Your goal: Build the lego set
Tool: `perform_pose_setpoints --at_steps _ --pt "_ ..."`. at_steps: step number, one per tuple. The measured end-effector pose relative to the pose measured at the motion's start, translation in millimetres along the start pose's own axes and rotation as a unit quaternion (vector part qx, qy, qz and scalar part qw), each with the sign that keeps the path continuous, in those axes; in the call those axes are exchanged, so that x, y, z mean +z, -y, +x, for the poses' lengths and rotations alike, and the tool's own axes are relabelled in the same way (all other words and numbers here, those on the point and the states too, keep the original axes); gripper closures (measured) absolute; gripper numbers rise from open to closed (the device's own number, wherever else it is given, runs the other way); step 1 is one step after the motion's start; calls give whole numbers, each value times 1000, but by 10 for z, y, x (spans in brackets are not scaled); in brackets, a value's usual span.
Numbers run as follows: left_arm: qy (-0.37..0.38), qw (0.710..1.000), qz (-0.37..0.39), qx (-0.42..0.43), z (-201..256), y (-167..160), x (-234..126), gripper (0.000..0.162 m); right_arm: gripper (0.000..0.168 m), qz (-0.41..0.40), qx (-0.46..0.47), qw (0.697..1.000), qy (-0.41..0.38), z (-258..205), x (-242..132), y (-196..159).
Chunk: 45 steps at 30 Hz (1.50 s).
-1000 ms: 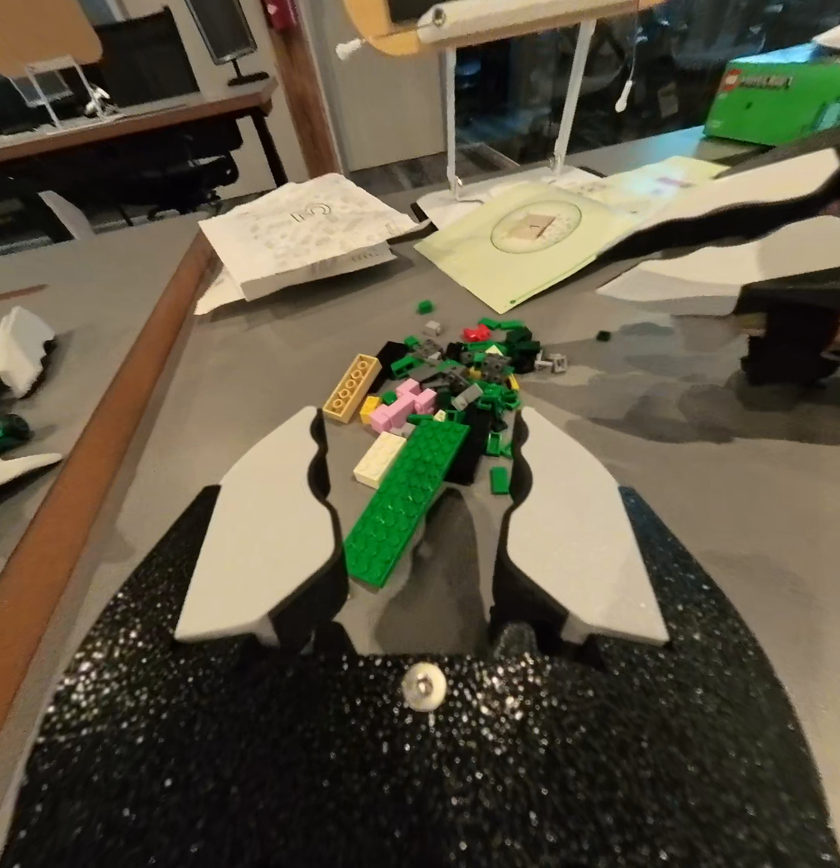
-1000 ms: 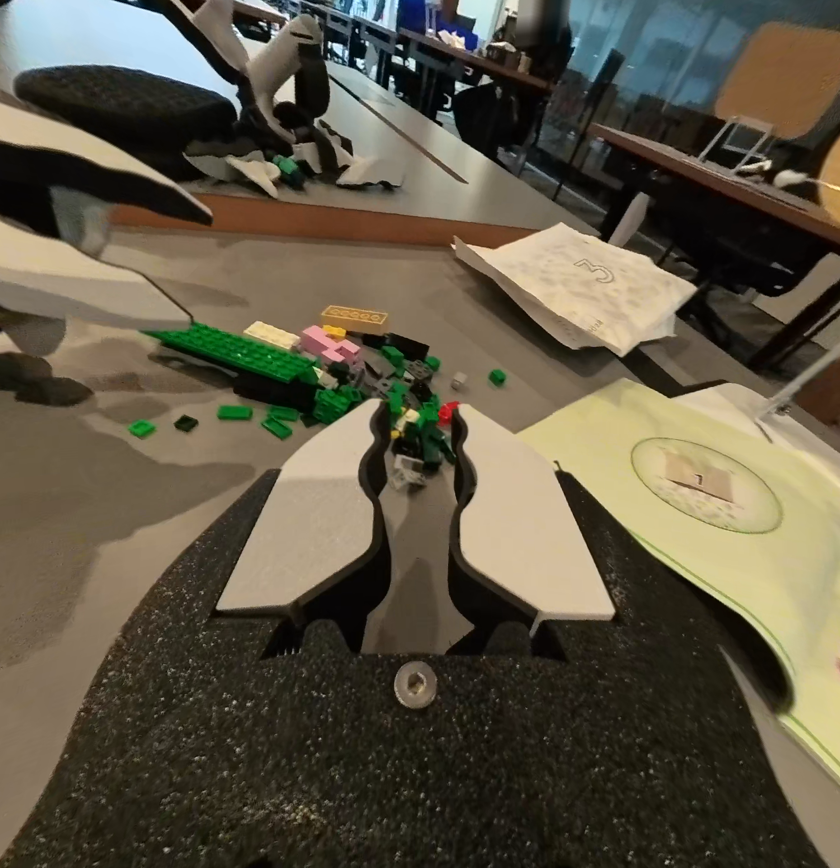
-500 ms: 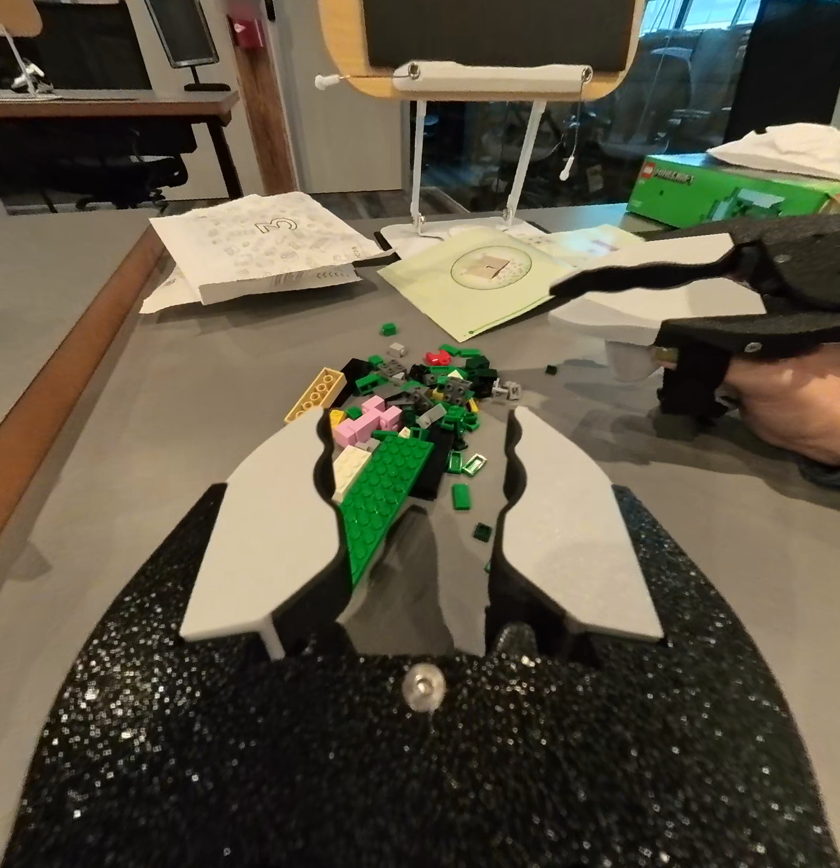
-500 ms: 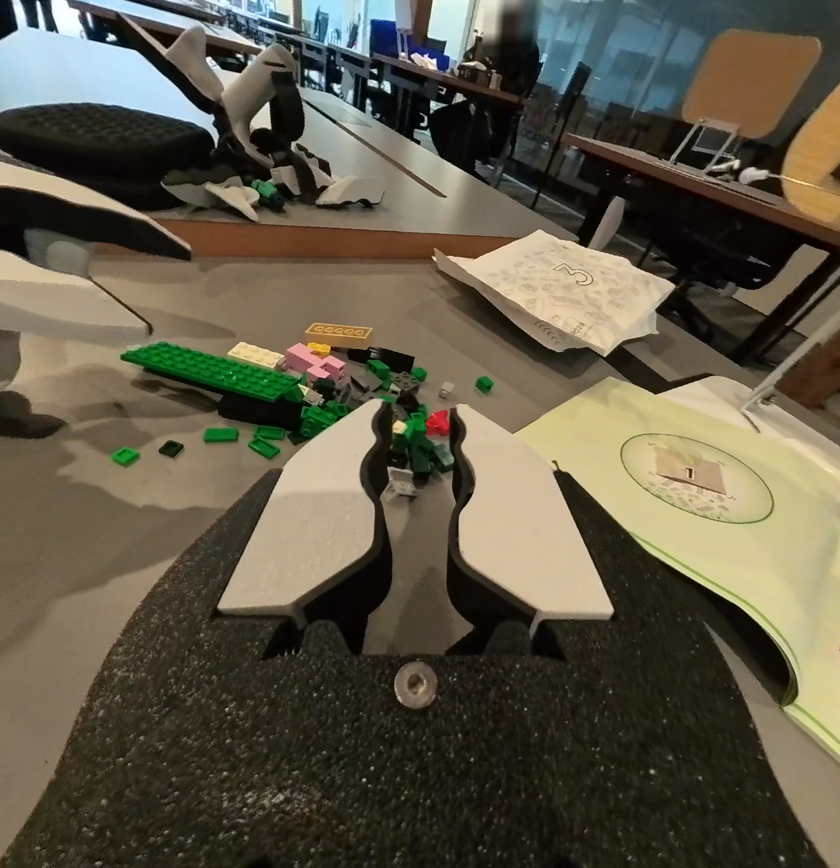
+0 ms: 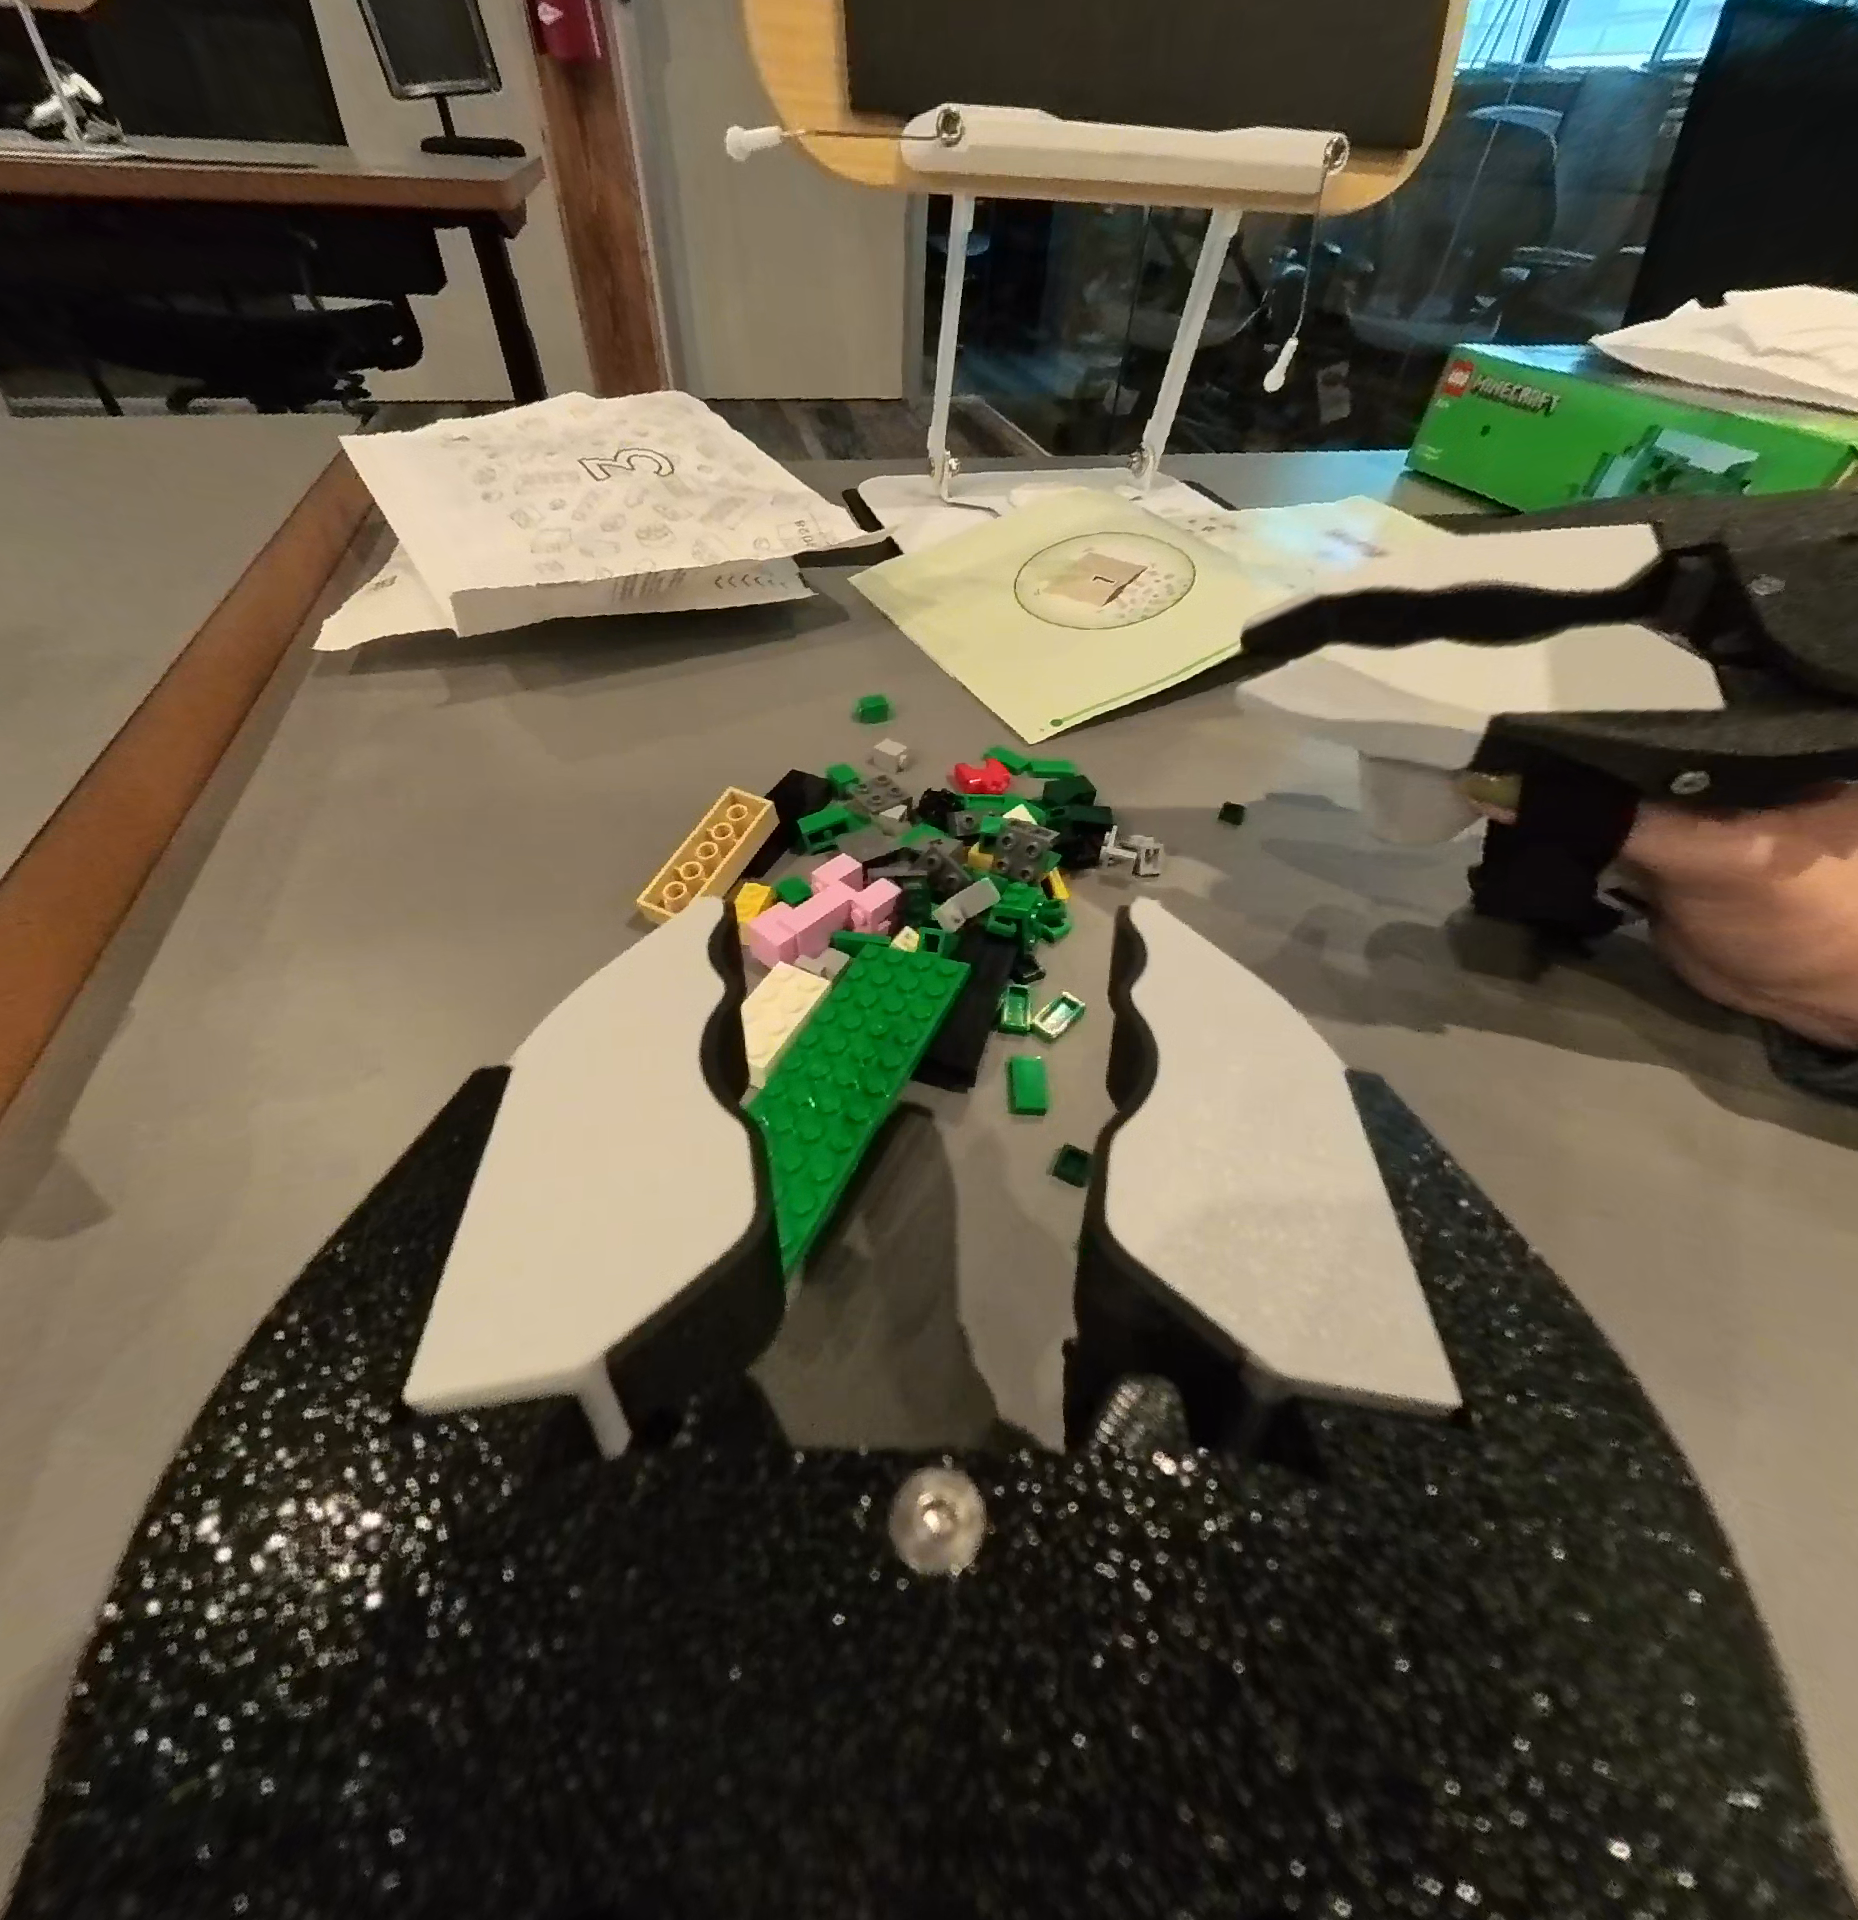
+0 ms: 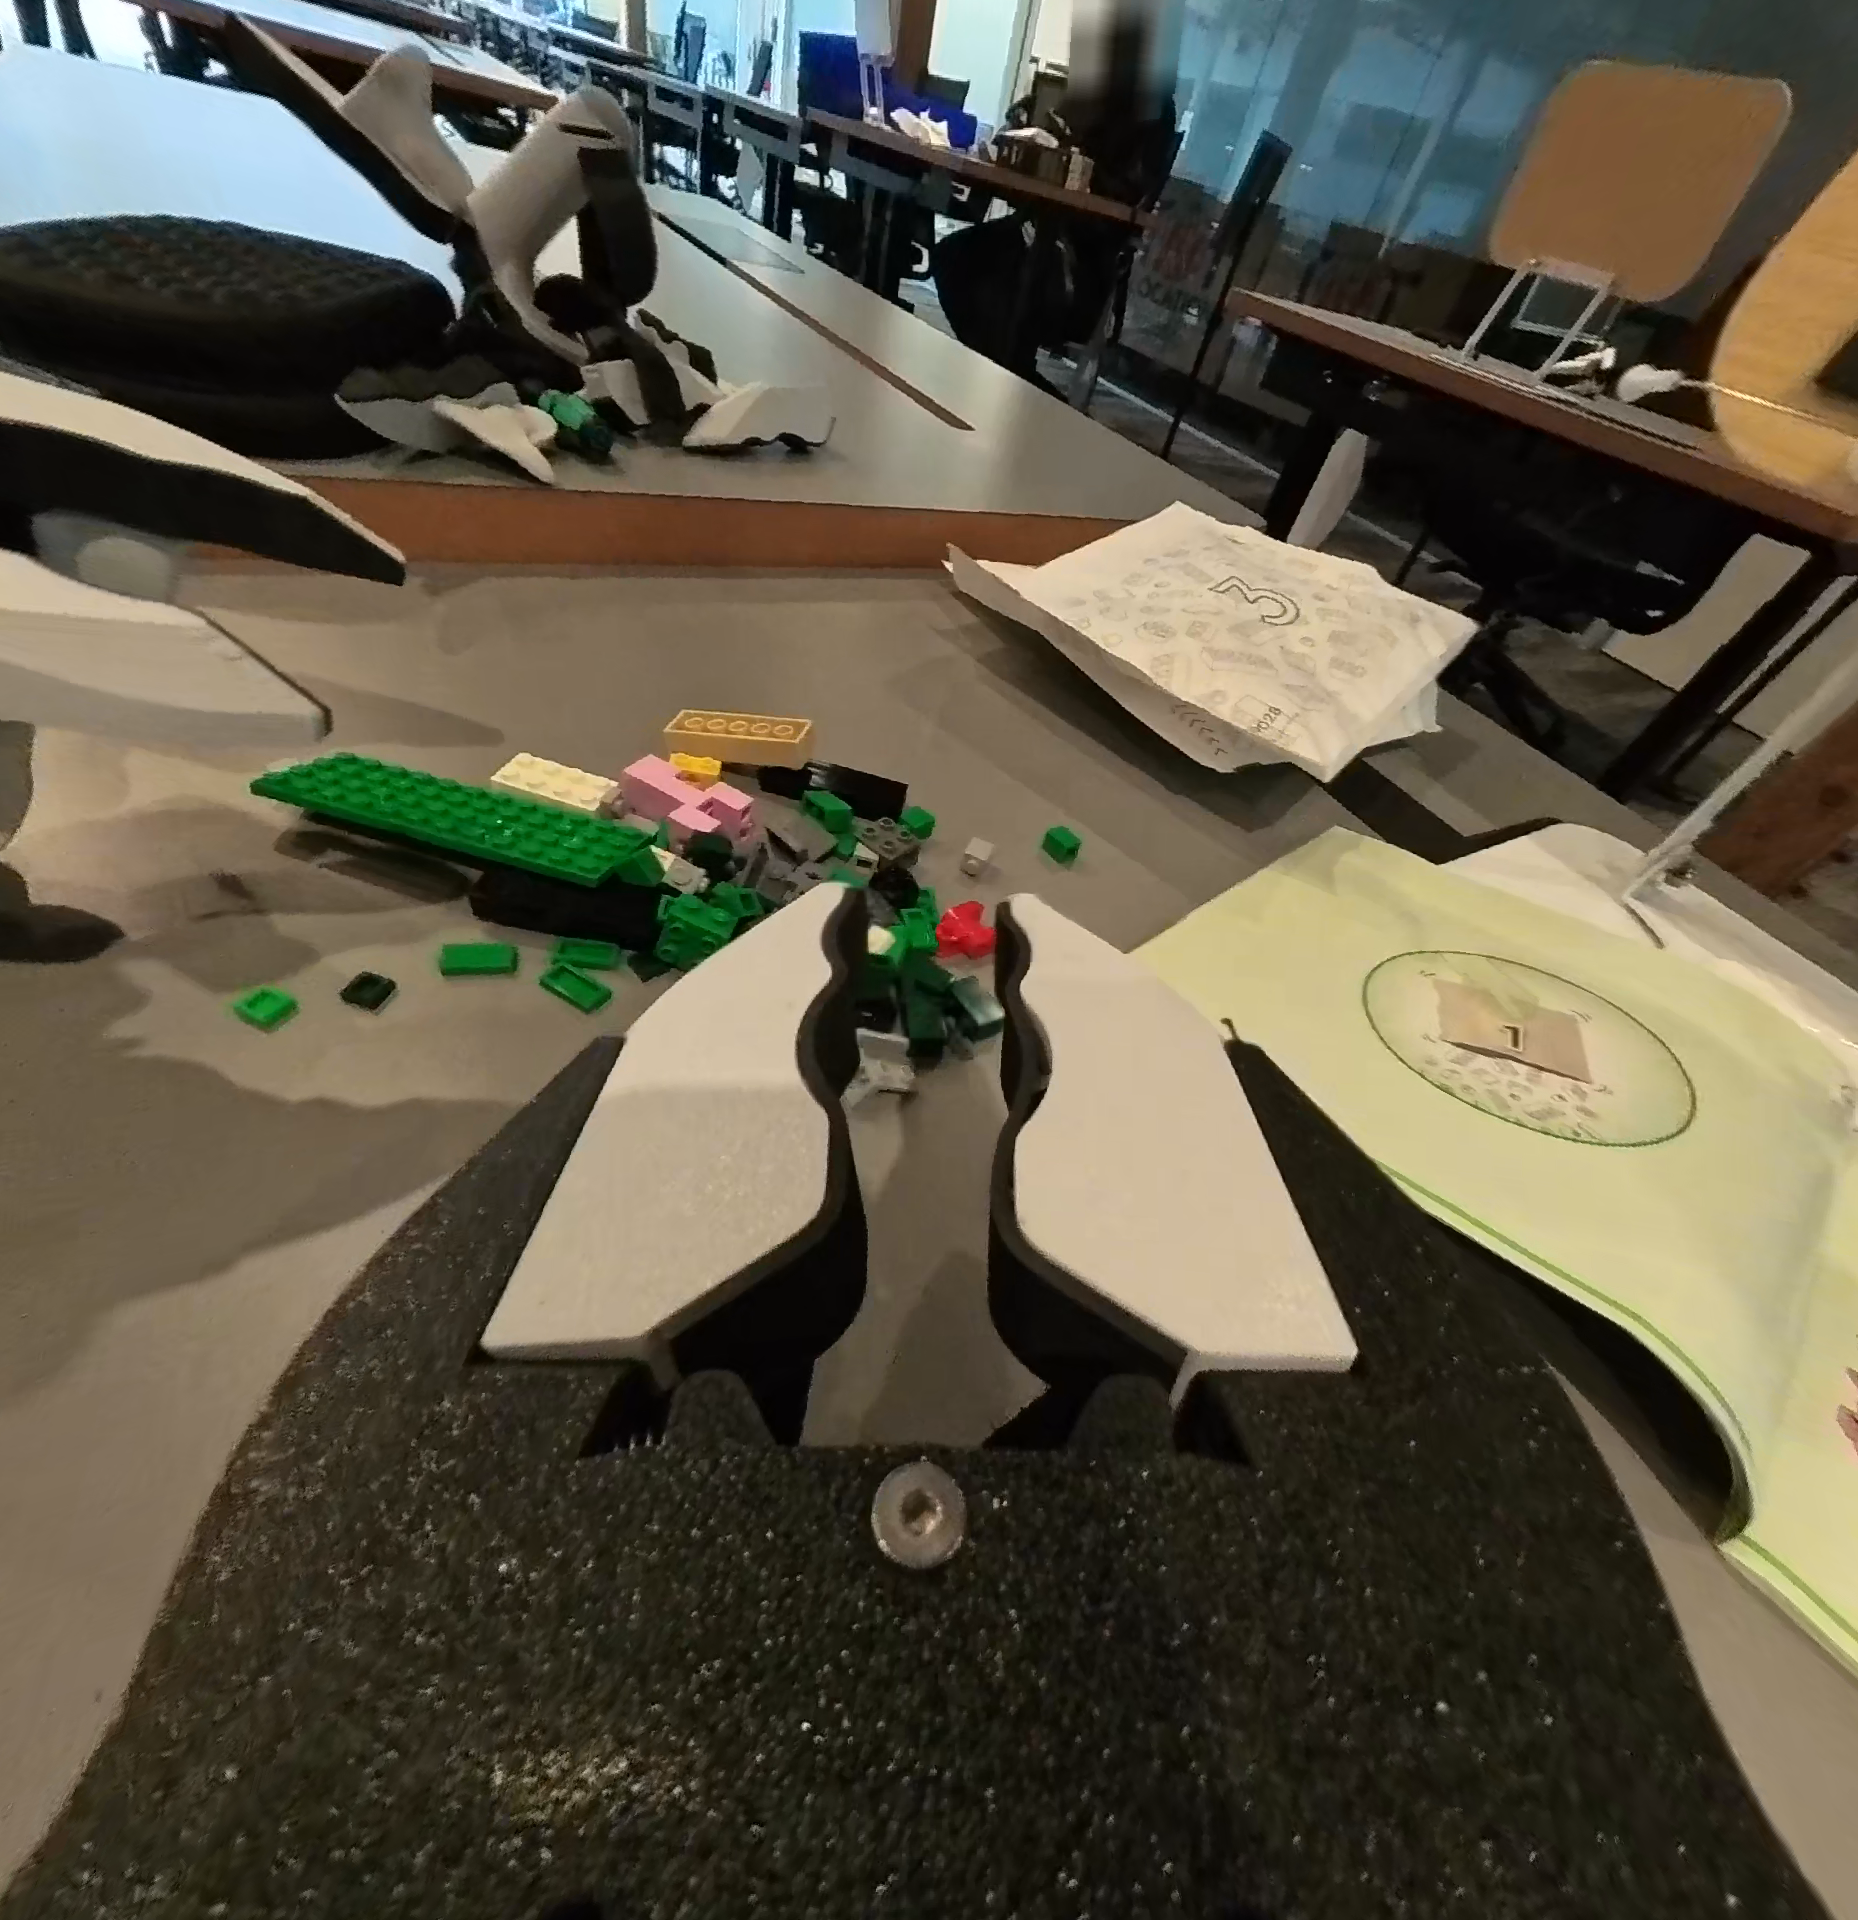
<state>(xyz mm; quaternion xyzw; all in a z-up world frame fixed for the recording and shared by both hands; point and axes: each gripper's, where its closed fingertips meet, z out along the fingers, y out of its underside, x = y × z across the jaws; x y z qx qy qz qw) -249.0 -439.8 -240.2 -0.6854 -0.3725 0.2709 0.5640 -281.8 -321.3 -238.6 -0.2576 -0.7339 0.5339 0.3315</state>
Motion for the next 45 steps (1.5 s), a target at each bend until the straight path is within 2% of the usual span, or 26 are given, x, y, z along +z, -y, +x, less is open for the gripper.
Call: perform_pose_setpoints --at_steps 4,8,10,15,19,24,30,33,45 --pt "-2 1000 3 -4 -1 9 -5 96 146 -6 -20 1000 15 -63 16 -9" --pt "3 1000 1 2 -9 9 -4 97 146 -40 -48 992 111 -306 156 -1" --pt "8 1000 -2 6 -20 4 -3 98 155 -55 -73 982 163 -434 258 50" --pt "14 1000 -4 9 -40 0 -7 99 156 -128 -129 949 258 -633 599 126" --pt "13 1000 1 8 -44 17 -16 100 158 -195 -151 916 317 -750 825 55" --pt "10 1000 2 6 -43 23 -18 101 160 -256 -207 887 325 -731 968 -73" --pt "5 1000 -2 5 -25 11 -5 101 158 -296 -229 858 352 -768 975 -171" --pt "3 1000 -2 3 -16 8 -1 101 152 -303 -248 854 342 -748 1021 -199" --pt "-5 1000 -5 -1 7 -2 10 101 160 -322 -249 841 357 -787 1046 -273"
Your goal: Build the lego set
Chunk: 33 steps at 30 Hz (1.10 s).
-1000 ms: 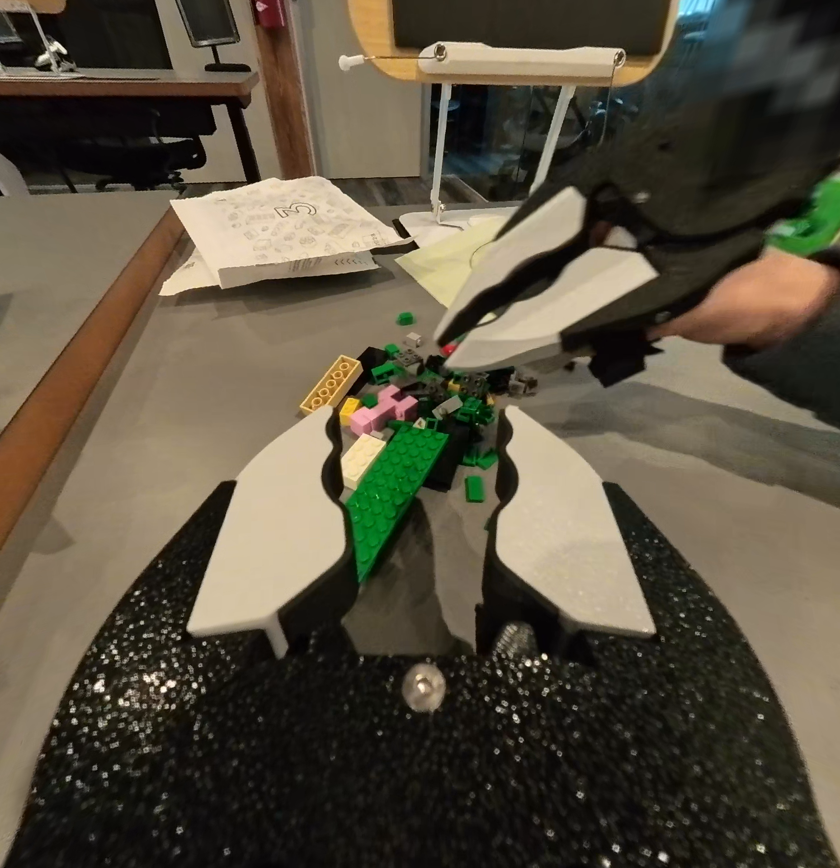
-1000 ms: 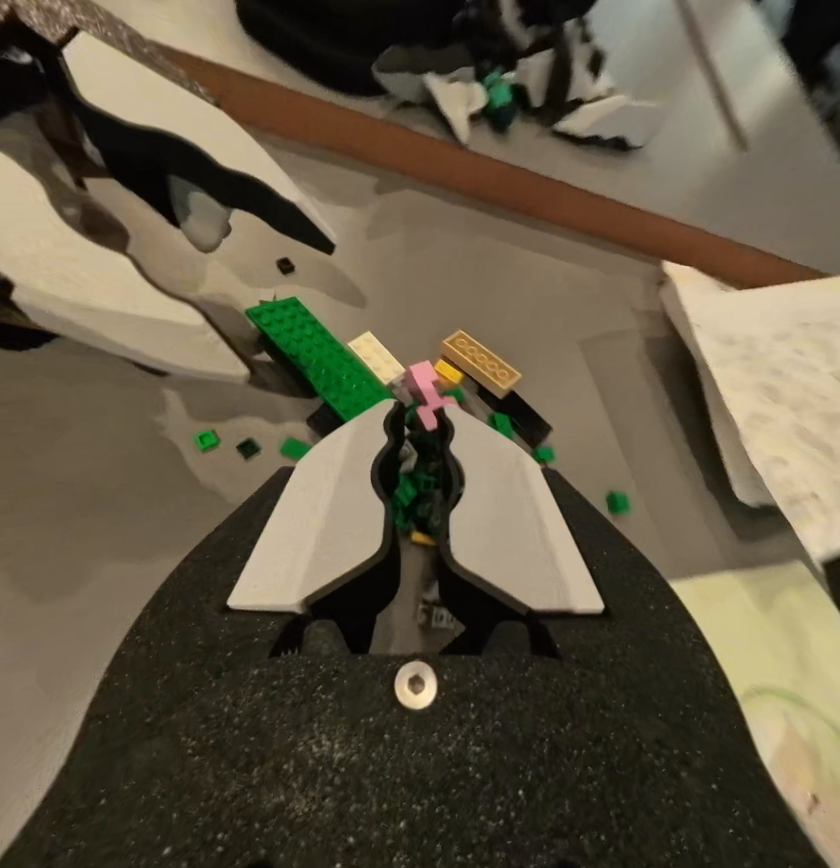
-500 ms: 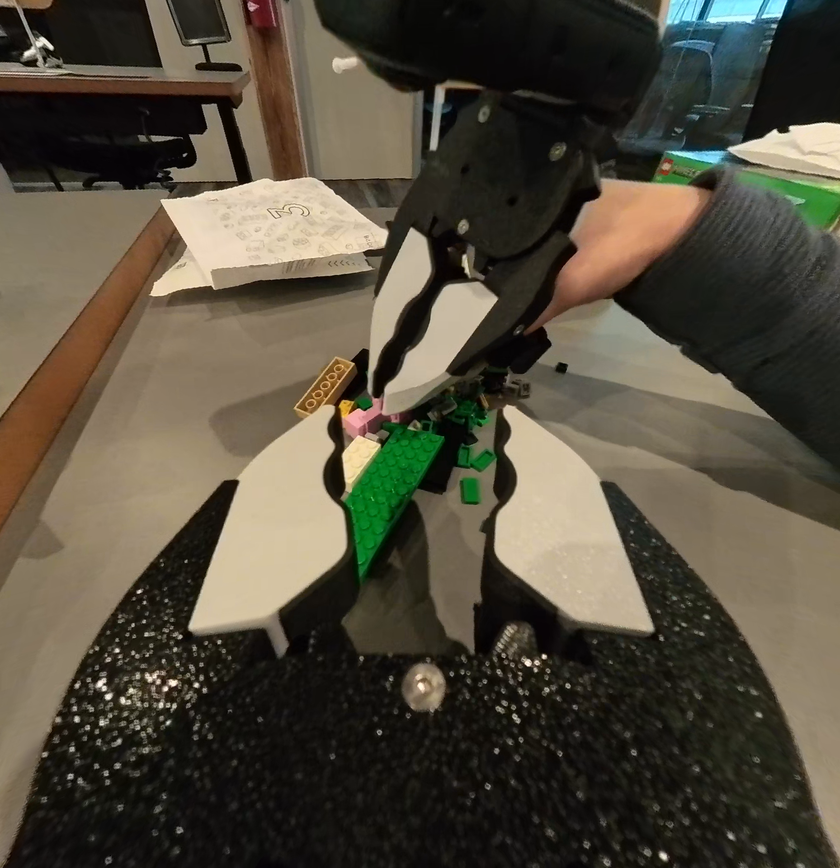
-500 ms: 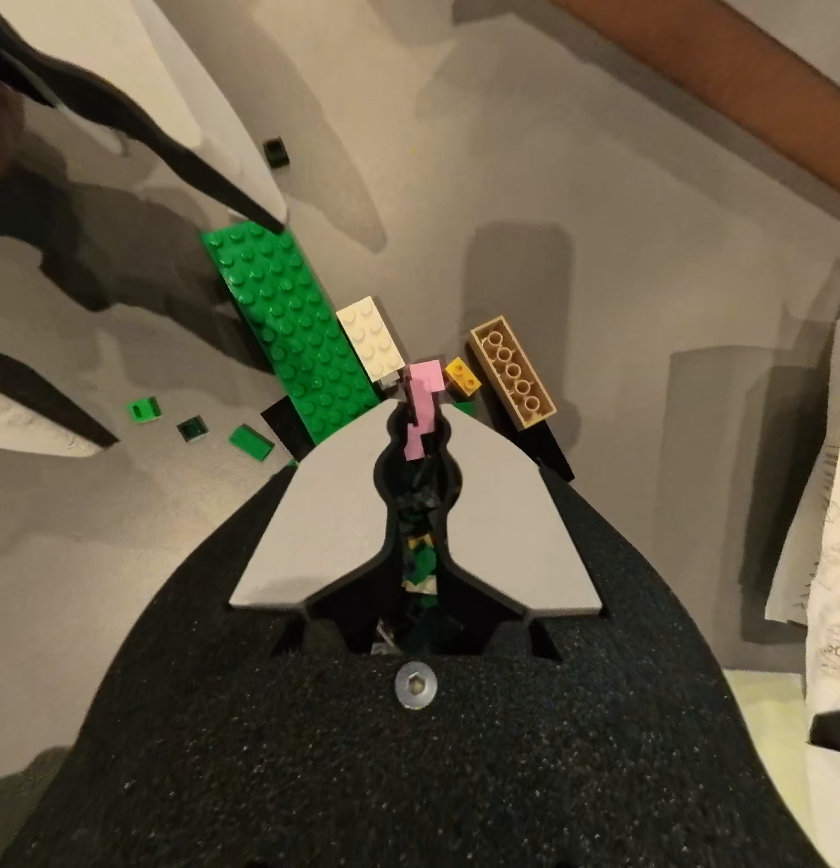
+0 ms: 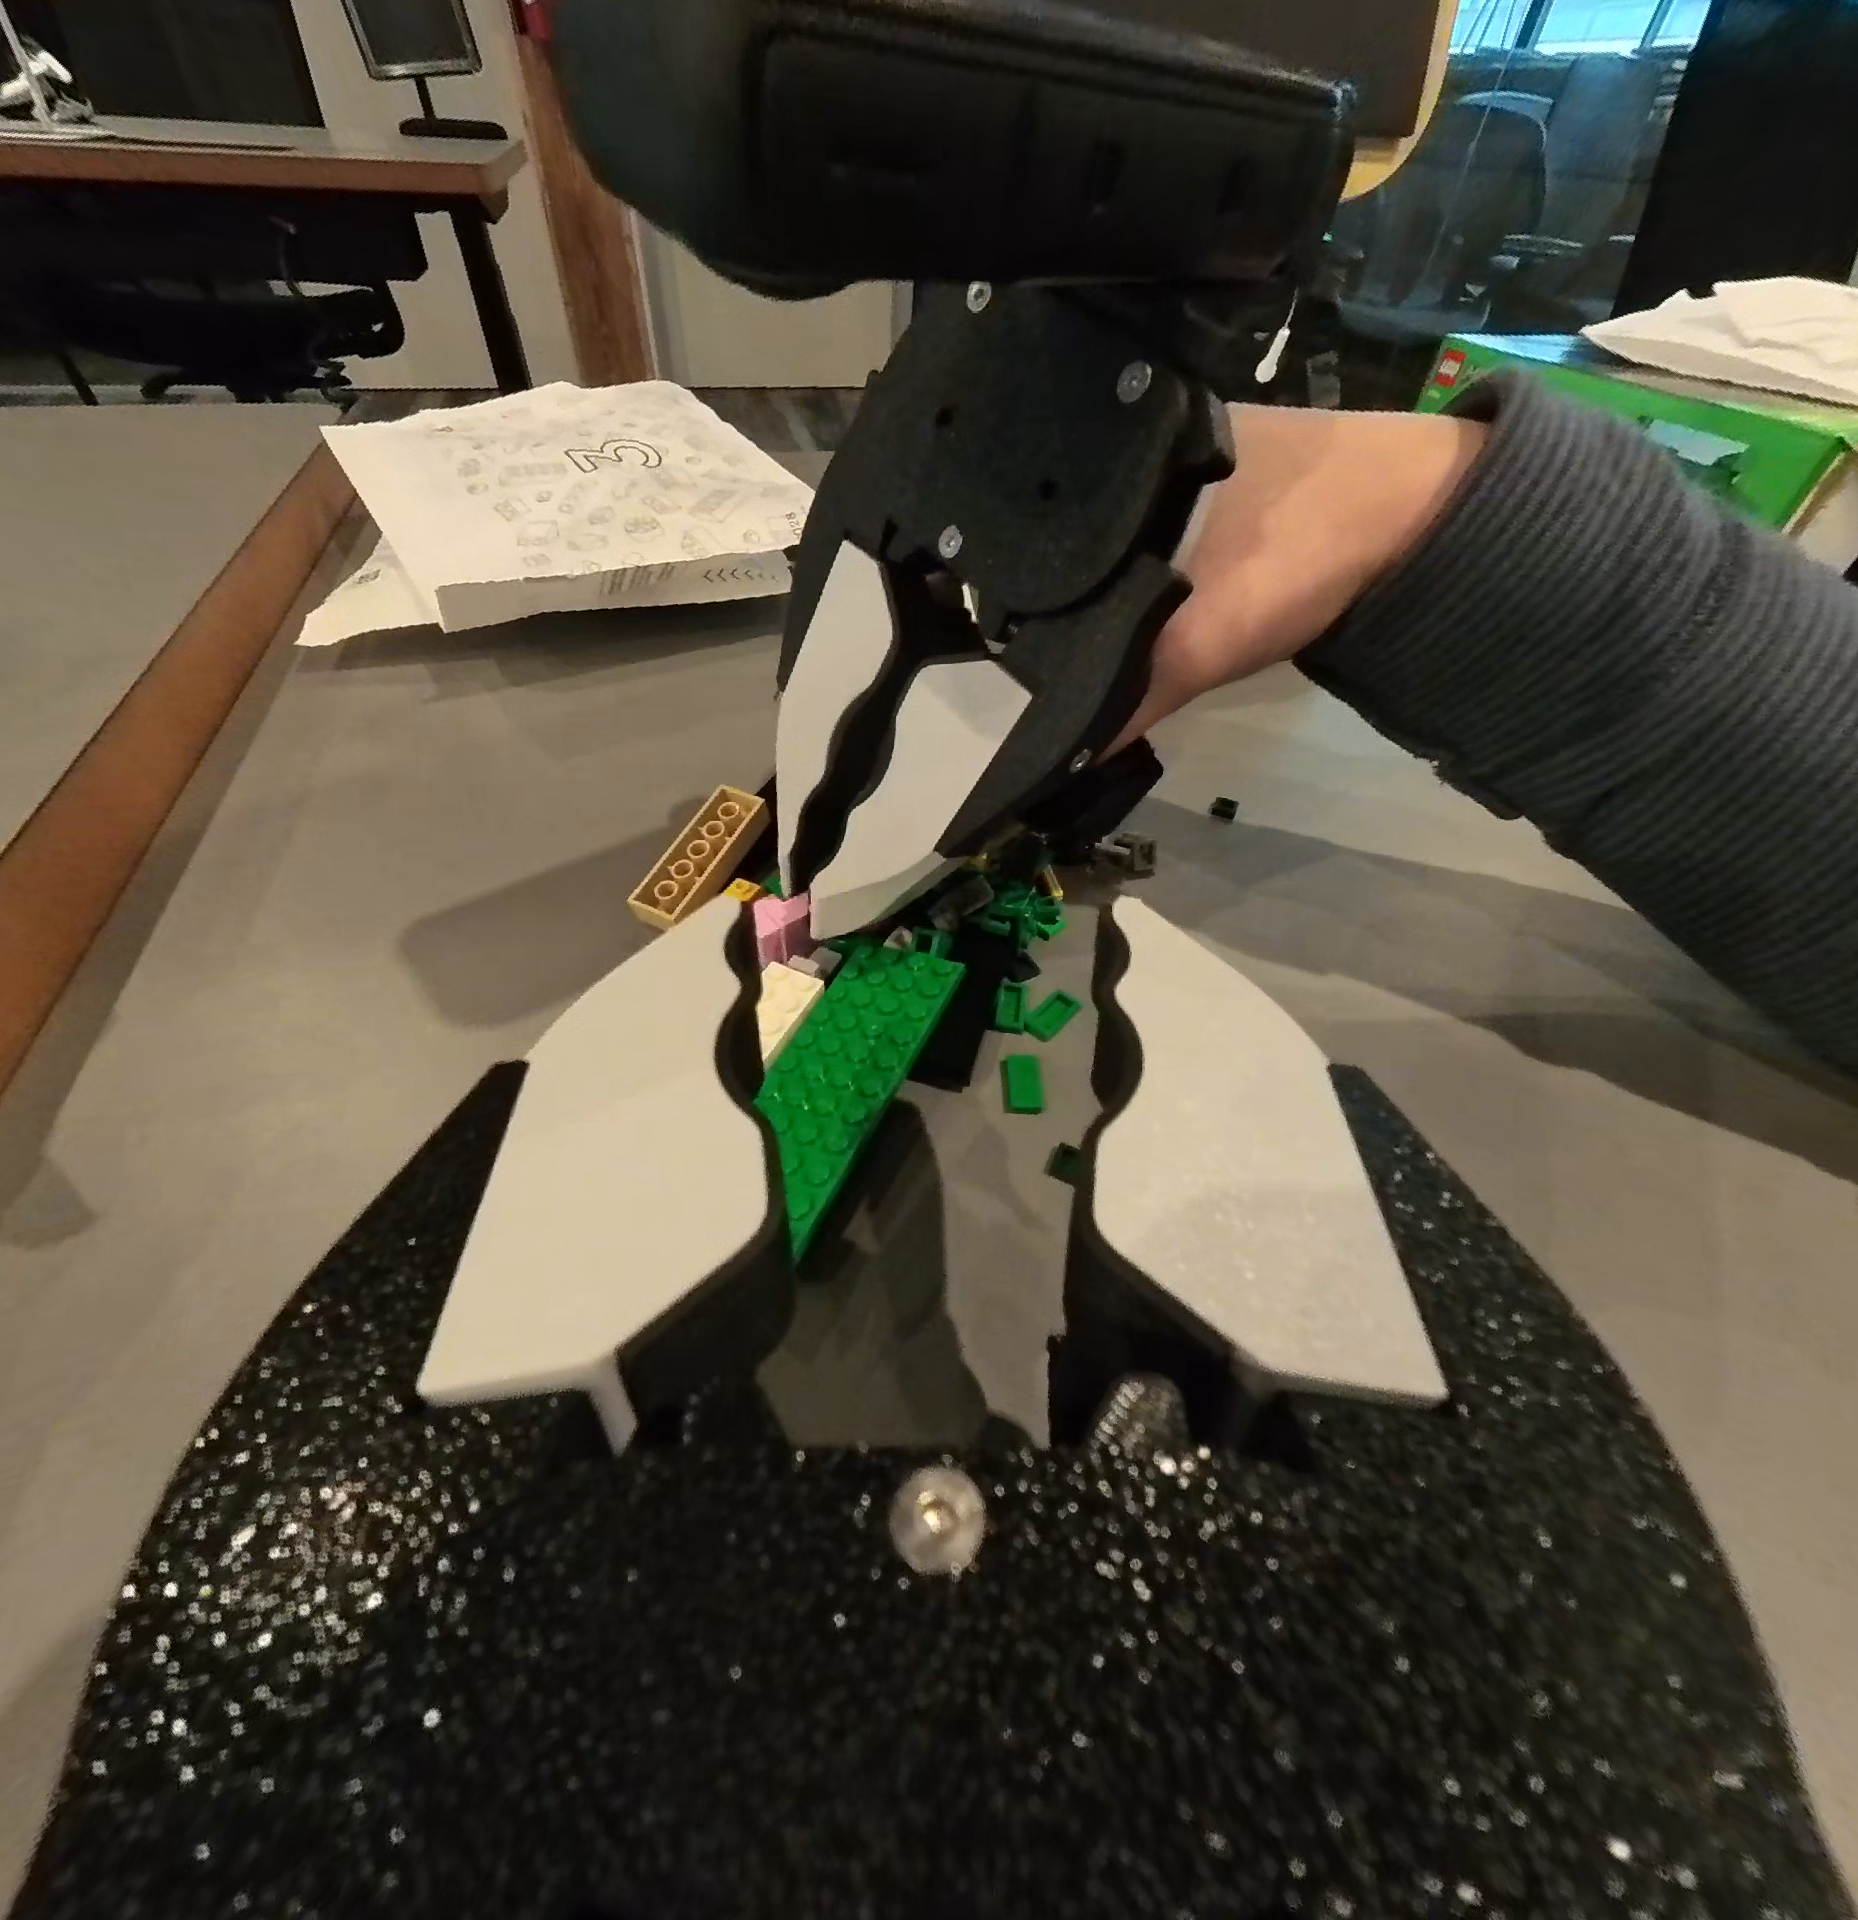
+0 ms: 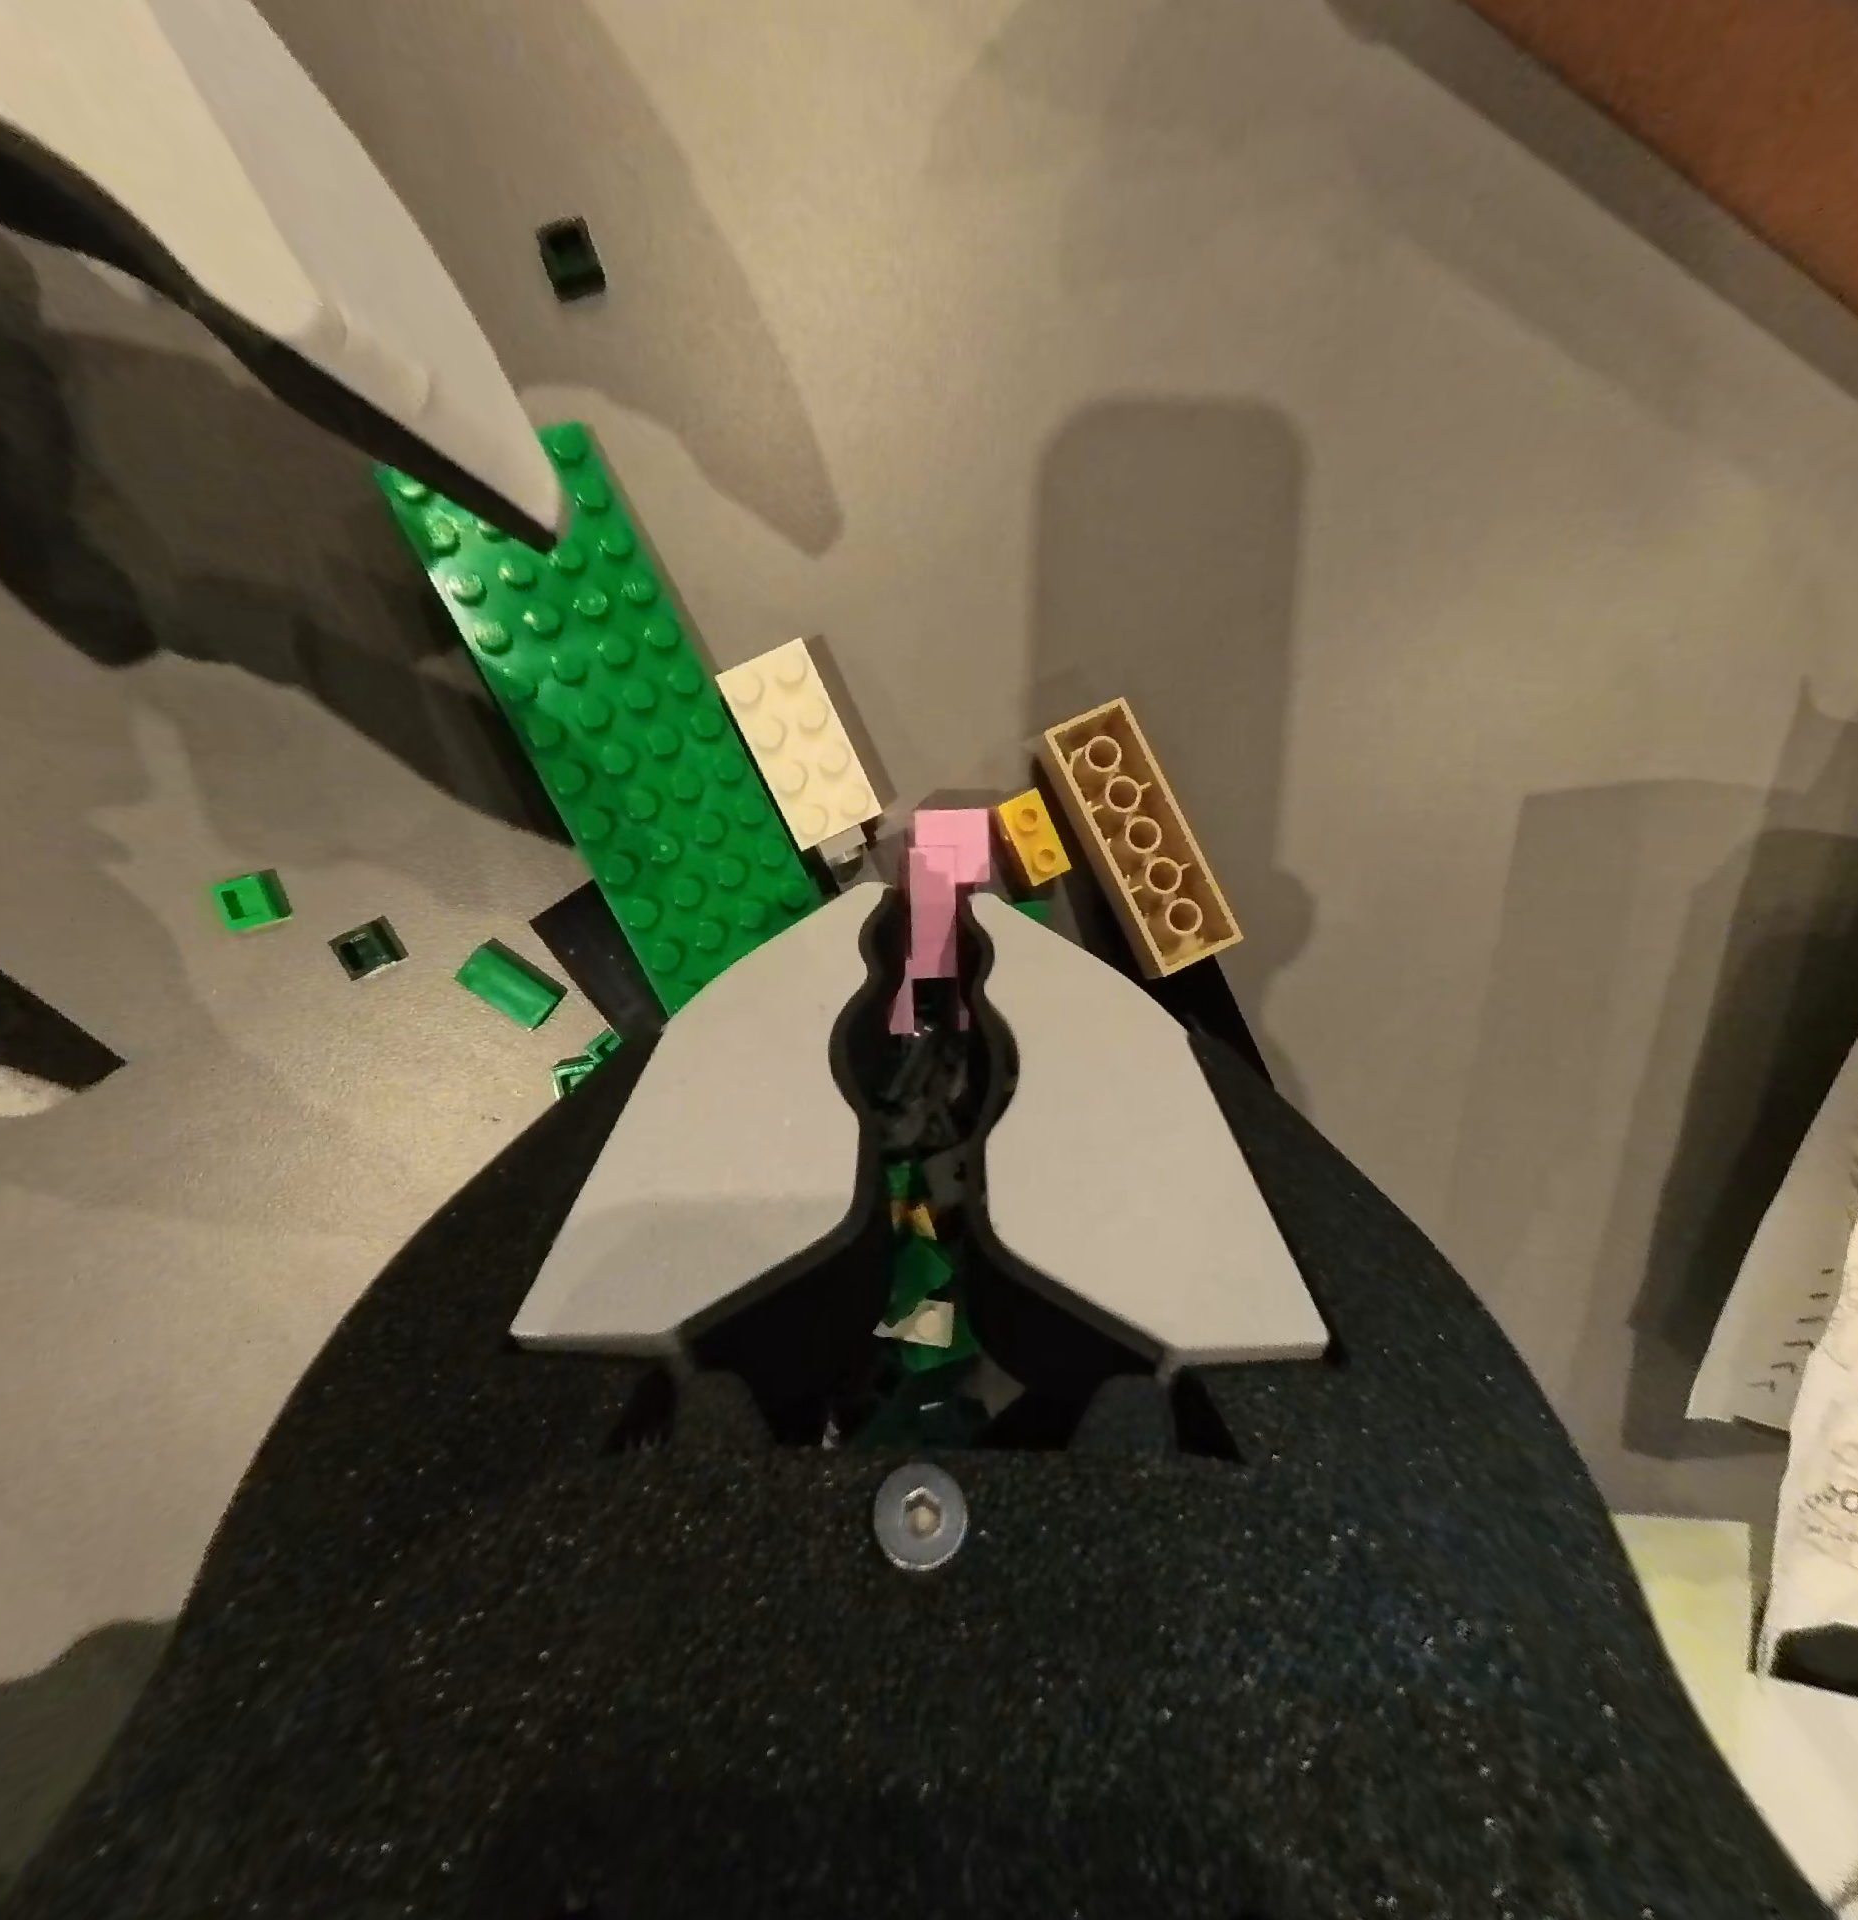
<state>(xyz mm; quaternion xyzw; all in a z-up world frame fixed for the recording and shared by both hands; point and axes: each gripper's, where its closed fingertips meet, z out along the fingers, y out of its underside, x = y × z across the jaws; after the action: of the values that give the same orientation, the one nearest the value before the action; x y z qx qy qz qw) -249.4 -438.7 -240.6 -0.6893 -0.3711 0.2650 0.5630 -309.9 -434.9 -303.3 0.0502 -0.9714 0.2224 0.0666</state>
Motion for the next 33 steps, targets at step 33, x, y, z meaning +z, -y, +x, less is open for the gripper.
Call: perform_pose_setpoints --at_steps 33 --pt "-4 1000 1 2 12 8 0 101 161 329 69 937 99 -384 -966 186"
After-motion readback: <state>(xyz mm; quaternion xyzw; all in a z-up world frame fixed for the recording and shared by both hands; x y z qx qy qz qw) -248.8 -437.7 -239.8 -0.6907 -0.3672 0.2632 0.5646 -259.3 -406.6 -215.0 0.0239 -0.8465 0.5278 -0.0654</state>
